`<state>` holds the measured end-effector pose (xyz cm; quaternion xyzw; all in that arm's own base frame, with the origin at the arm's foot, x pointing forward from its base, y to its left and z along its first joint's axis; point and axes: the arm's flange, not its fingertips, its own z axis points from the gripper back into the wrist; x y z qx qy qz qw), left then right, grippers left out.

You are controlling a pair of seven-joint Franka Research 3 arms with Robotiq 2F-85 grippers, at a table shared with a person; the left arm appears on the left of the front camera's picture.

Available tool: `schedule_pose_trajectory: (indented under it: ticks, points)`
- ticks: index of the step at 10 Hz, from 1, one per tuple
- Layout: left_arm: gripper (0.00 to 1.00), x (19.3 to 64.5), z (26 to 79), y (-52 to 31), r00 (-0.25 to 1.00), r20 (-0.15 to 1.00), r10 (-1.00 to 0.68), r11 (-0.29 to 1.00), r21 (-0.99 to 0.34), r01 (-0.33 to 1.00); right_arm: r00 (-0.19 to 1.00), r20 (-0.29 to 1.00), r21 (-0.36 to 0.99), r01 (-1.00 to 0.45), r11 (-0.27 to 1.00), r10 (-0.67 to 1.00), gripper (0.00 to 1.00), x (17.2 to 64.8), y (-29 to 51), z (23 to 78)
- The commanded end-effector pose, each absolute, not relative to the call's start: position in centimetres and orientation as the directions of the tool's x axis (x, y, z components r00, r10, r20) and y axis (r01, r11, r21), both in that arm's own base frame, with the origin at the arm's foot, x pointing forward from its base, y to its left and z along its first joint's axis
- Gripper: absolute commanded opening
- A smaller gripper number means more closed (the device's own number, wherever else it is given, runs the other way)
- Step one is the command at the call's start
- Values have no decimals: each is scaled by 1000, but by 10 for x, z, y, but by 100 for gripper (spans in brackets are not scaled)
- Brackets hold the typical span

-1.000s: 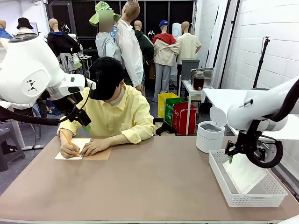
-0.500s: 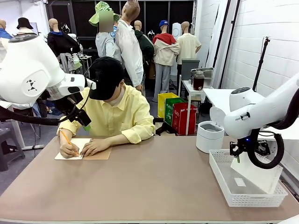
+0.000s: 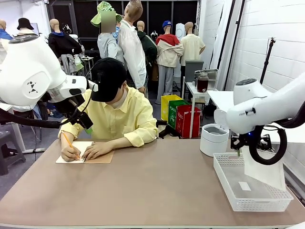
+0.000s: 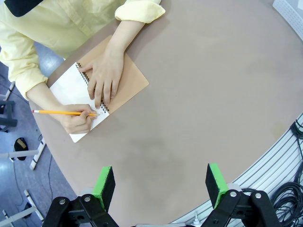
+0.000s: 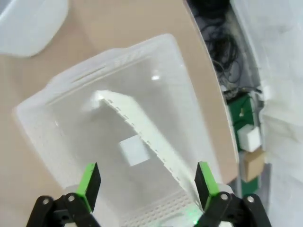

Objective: Sort the paper based on its condition.
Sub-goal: If a person hands you a paper, place it in the Organizing basket , and if it's crumpled, put it in the Trash can.

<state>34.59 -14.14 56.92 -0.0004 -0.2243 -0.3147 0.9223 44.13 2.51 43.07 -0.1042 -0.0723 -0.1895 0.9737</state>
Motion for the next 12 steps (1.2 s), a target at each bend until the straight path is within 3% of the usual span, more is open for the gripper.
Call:
schedule_pose_trajectory:
  ticks: [1,3,7,8,9,12]
  points:
    - [100,346,570,-140,700,416,-580,801,139,582,952,63,77,294,953,-299,100,425,27,451]
    - [100,346,570,-140,700,416,-580,801,139,582,958,-19,264,281,923,-286,100,430,20,447]
    - [100,346,570,-140,700,416,-580,801,139,582,945,-17,235,323,917,-328,100,439,15,425]
    - [100,346,570,-140,700,416,-580,801,139,582,934,33,192,344,919,-356,100,439,14,427]
    - [100,346,570,-140,700,416,-580,801,139,582,903,82,62,418,906,-422,100,442,10,420]
    - [100,346,570,-140,700,416,-580,801,139,582,877,149,-34,465,884,-456,100,446,9,414]
